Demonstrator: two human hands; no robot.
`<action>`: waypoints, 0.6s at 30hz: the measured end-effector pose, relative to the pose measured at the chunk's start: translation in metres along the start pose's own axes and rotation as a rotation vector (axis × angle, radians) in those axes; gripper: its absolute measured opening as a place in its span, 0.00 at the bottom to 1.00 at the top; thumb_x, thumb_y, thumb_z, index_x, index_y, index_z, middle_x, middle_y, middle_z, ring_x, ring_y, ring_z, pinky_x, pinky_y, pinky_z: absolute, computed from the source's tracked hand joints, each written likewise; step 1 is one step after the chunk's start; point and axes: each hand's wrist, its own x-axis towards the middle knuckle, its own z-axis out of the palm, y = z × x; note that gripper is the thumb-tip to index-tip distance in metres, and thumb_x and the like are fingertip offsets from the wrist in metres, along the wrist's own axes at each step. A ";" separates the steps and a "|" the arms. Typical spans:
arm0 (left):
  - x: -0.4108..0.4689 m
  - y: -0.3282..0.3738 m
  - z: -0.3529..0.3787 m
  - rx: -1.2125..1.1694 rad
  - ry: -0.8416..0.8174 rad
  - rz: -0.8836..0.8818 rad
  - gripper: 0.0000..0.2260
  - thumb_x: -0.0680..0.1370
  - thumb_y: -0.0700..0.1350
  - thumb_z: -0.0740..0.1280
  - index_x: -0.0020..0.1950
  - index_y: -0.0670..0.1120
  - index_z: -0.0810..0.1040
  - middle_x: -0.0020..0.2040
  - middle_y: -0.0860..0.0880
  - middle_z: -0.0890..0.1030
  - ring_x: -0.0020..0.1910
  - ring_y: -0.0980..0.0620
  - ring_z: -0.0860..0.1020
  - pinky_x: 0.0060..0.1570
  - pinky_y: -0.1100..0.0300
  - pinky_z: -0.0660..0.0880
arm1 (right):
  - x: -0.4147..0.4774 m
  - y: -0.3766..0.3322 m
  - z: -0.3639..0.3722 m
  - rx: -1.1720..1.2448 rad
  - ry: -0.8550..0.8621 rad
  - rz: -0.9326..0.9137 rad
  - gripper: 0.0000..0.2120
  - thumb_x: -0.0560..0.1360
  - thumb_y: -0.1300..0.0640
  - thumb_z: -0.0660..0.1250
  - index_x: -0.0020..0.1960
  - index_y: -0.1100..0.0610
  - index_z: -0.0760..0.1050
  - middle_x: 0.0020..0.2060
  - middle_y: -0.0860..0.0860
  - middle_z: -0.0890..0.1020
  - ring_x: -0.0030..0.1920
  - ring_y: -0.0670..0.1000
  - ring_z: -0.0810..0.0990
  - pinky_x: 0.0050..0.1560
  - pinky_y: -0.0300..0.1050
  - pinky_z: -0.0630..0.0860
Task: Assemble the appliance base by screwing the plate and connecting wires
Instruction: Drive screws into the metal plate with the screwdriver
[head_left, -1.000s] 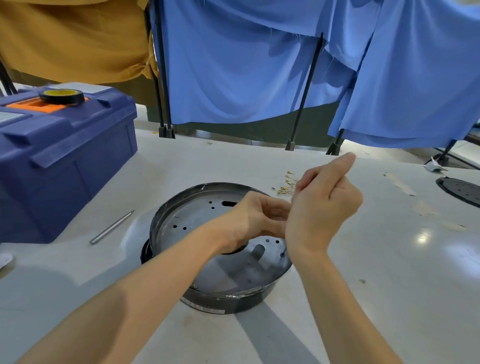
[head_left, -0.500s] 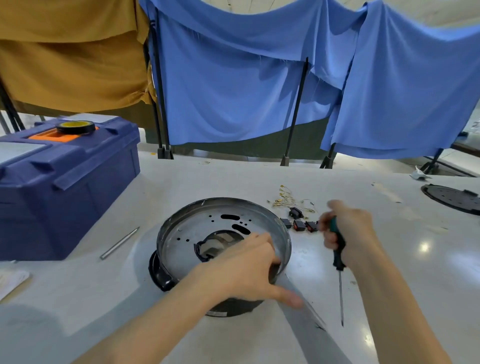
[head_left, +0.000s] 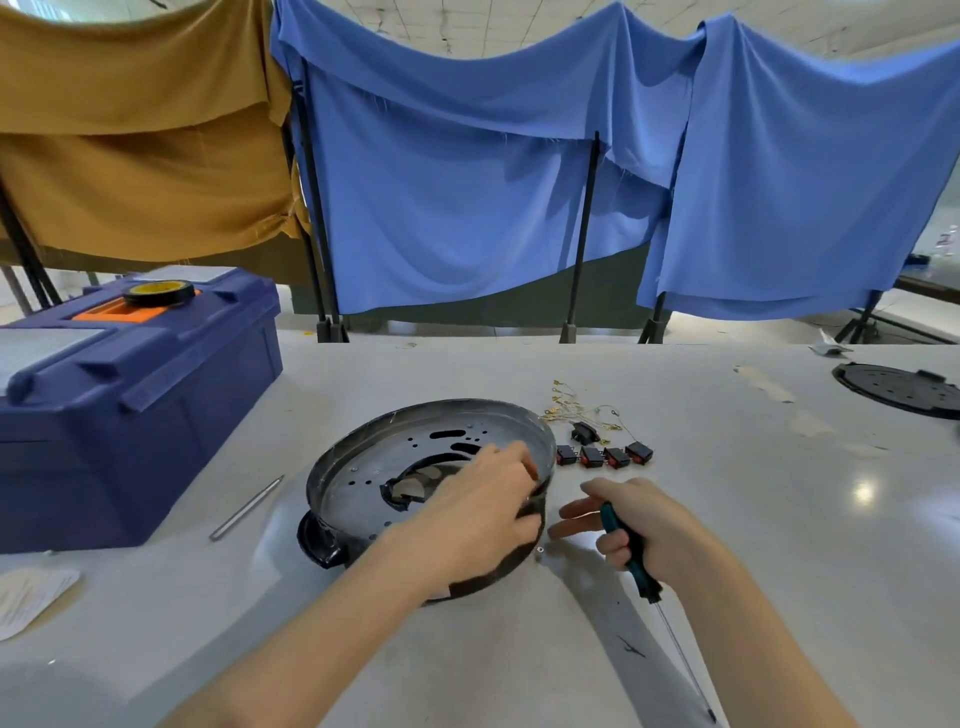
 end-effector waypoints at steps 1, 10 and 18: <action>0.002 -0.003 -0.003 -0.040 0.015 -0.009 0.08 0.80 0.48 0.64 0.50 0.44 0.76 0.61 0.50 0.73 0.54 0.49 0.71 0.52 0.49 0.74 | 0.001 0.000 0.001 0.016 -0.044 0.007 0.18 0.83 0.55 0.59 0.60 0.70 0.73 0.46 0.63 0.85 0.18 0.46 0.61 0.18 0.35 0.61; 0.008 -0.007 -0.006 -0.041 0.117 -0.060 0.09 0.76 0.48 0.67 0.43 0.41 0.78 0.39 0.42 0.80 0.35 0.45 0.72 0.33 0.53 0.69 | -0.008 0.006 0.008 -0.508 0.071 -0.283 0.07 0.68 0.66 0.77 0.45 0.63 0.81 0.33 0.60 0.78 0.22 0.51 0.62 0.23 0.37 0.61; 0.008 -0.003 -0.010 -0.038 0.130 -0.080 0.09 0.76 0.47 0.66 0.42 0.41 0.77 0.36 0.42 0.78 0.32 0.48 0.66 0.31 0.55 0.64 | 0.001 0.015 0.027 -0.738 0.071 -0.332 0.06 0.66 0.66 0.78 0.40 0.63 0.82 0.28 0.54 0.78 0.18 0.45 0.70 0.21 0.34 0.67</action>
